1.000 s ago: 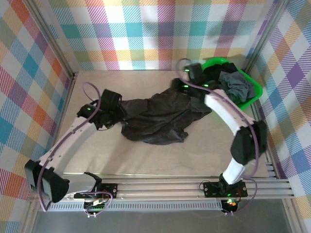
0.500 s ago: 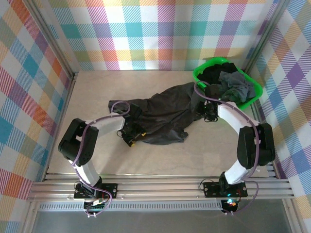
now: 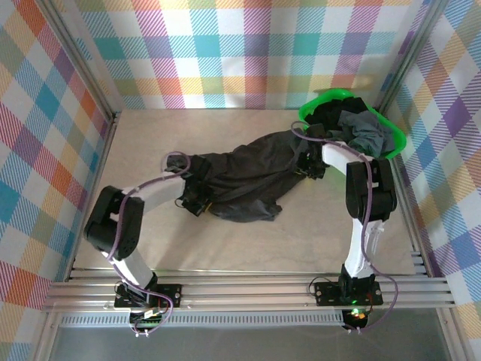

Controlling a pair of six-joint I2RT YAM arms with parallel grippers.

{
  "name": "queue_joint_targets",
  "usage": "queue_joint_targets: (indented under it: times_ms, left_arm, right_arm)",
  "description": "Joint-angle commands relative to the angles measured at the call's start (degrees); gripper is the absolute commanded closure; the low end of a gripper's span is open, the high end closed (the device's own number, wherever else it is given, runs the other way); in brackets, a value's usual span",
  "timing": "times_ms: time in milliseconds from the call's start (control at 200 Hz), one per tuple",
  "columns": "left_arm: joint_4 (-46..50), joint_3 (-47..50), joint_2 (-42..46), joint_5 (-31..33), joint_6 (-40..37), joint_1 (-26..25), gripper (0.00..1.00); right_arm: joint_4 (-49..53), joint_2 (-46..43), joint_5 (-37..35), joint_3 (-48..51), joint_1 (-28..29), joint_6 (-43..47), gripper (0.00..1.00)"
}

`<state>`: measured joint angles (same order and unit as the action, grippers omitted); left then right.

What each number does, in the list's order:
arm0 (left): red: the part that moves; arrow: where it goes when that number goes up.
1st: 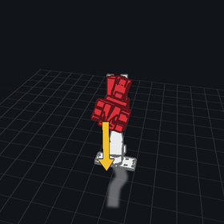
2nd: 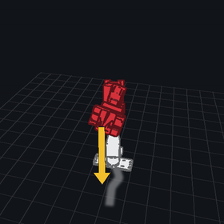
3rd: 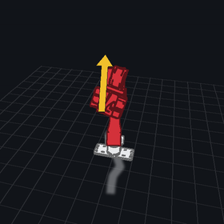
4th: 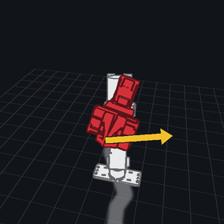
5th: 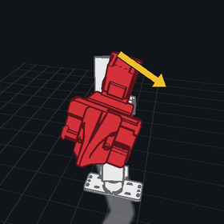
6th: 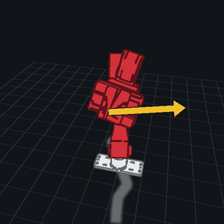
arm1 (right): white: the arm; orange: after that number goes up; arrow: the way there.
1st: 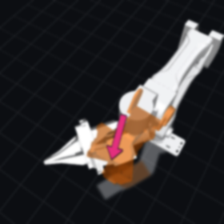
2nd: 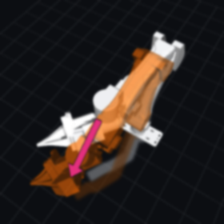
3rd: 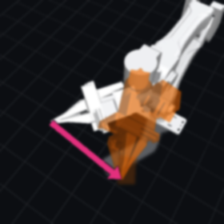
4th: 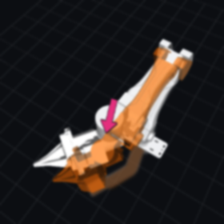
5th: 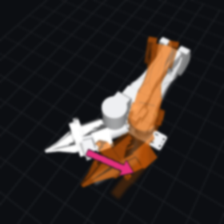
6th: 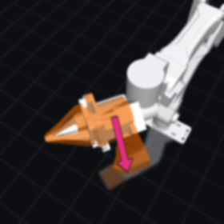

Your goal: Fold and stack the t-shirts

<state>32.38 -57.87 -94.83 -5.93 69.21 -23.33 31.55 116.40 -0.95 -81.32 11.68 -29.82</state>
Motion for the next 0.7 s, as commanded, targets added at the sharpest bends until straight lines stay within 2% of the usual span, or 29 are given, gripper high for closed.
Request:
queue_joint_targets:
  times_ms: [0, 95, 220, 460, 700]
  left_arm:
    - [2.21, 2.32, 8.77, 0.49, -4.50, 6.10, 1.00]
    - [3.84, 0.89, 14.52, -0.28, -8.08, 10.36, 1.00]
    - [4.86, -5.99, 20.65, 0.10, -12.74, 13.50, 1.00]
    - [4.43, -19.76, 28.83, 5.92, -14.81, 14.02, 1.00]
    - [-3.76, -19.36, 44.79, 10.41, -15.01, 14.02, 1.00]
  right_arm:
    - [1.95, -1.78, 1.52, -0.19, 2.44, -1.54, 0.99]
    - [-2.13, -10.93, -0.07, 2.98, 4.73, -3.04, 1.00]
    - [-4.95, -22.15, -2.27, 3.10, 6.78, -4.68, 1.00]
    - [-12.01, -36.80, -2.09, 2.75, 7.65, -8.29, 1.00]
    - [-18.87, -52.00, -4.03, 5.65, 10.43, -7.49, 1.00]
